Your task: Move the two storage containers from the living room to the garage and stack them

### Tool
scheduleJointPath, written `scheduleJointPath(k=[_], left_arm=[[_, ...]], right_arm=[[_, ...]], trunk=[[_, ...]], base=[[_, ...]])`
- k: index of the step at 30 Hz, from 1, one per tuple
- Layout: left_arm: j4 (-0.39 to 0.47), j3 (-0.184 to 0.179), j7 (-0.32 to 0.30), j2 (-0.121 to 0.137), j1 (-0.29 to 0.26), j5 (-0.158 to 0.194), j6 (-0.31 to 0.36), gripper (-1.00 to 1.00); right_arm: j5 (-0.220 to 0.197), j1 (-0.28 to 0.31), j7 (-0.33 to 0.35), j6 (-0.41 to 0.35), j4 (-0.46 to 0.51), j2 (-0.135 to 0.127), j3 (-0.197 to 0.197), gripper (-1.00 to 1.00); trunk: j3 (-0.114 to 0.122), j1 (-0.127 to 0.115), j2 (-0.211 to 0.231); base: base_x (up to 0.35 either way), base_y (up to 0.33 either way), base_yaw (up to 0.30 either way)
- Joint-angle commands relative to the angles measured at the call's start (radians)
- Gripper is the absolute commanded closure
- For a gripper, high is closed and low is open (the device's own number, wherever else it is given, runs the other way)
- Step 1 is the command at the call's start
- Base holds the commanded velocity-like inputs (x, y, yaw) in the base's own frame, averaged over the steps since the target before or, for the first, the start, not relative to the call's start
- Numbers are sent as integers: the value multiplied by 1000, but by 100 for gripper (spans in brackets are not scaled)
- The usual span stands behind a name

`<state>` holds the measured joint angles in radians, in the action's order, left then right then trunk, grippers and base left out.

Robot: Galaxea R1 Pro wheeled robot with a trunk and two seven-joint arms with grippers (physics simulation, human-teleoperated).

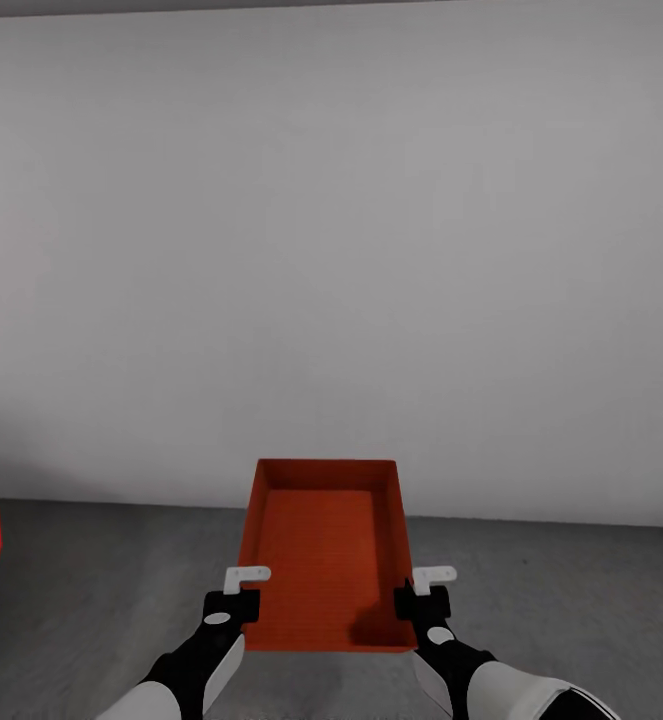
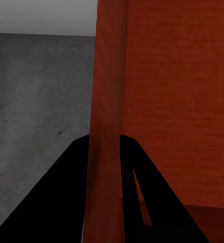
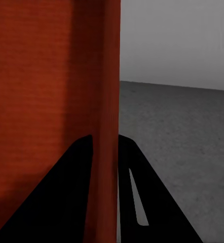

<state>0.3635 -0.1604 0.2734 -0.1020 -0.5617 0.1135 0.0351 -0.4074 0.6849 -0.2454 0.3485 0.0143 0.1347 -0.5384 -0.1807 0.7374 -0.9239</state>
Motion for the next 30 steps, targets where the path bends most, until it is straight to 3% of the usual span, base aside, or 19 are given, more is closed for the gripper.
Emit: scheduleJointPath(k=[1,30], left_arm=[[6,12,10,2,-1,-6,-4,100],[5,13,10,1,-1,-5,-4,100]], right_arm=[[-27,1,-5,7,-13,0,63,100],[-26,1,-5,7,-13,-1,63,100]], trunk=[[-3,0,-1],[-49,0,-1]], base=[[0,0,0],[0,0,0]])
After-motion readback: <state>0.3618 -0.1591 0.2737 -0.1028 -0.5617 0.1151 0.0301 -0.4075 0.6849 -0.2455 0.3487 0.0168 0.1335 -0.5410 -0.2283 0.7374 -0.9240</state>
